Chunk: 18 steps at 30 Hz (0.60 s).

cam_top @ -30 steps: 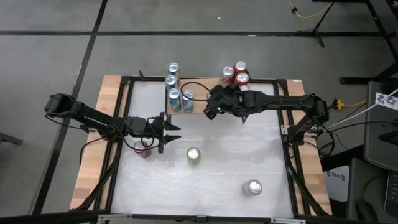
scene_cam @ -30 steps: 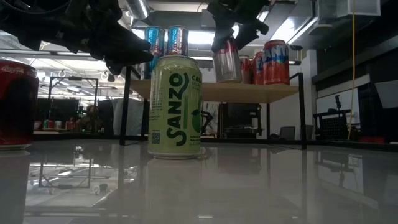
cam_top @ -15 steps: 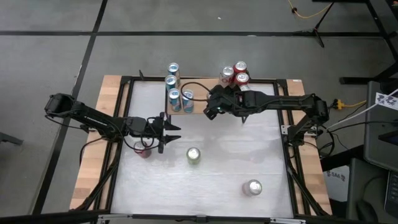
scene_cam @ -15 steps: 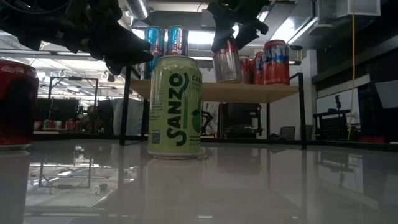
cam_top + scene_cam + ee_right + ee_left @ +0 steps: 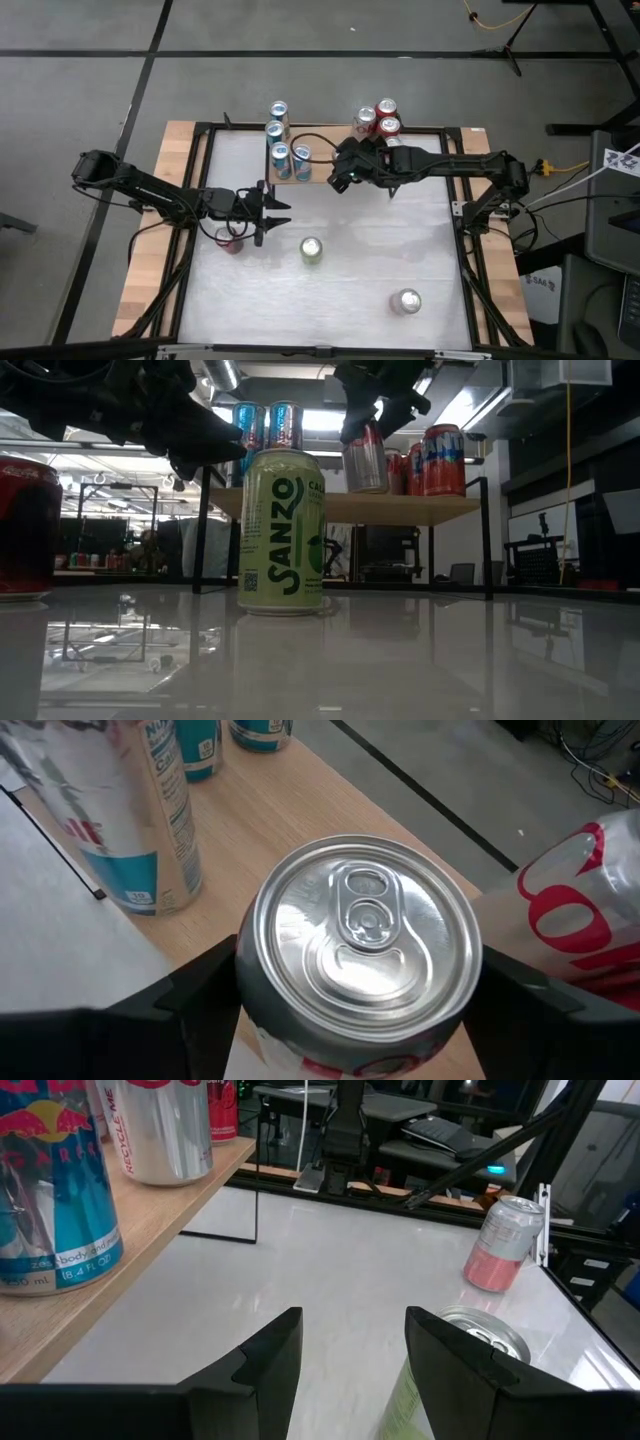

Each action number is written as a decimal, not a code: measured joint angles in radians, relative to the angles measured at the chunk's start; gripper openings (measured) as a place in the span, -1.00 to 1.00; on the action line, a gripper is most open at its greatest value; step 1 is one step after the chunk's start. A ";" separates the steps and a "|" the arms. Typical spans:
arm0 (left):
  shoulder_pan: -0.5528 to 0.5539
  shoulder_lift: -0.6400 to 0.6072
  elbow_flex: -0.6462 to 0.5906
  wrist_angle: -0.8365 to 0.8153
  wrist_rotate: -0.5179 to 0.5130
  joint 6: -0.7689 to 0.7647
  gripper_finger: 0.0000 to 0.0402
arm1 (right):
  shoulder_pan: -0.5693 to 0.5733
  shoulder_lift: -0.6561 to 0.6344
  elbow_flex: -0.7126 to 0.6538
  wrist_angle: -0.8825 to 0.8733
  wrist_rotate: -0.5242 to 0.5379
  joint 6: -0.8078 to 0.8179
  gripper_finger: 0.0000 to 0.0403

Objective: Sort soda cans
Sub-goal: Put the red-silver soda can on the shelf aligned with the red-silver soda can

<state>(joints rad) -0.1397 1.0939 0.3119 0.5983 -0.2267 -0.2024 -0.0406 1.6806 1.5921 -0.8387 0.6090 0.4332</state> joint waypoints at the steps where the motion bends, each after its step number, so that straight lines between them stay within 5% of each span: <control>1: 0.000 0.000 0.000 0.000 0.000 0.000 -0.14 | 0.000 0.000 0.000 0.000 0.000 0.000 0.48; 12: 0.000 0.000 0.000 0.000 0.000 0.000 -0.14 | 0.000 0.000 0.000 -0.001 0.000 0.000 0.50; 18: 0.000 0.000 0.000 0.000 0.000 0.000 -0.14 | 0.000 0.001 0.000 -0.010 -0.005 -0.003 0.78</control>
<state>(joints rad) -0.1397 1.0939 0.3119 0.5983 -0.2268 -0.2024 -0.0410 1.6812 1.5921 -0.8486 0.6036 0.4305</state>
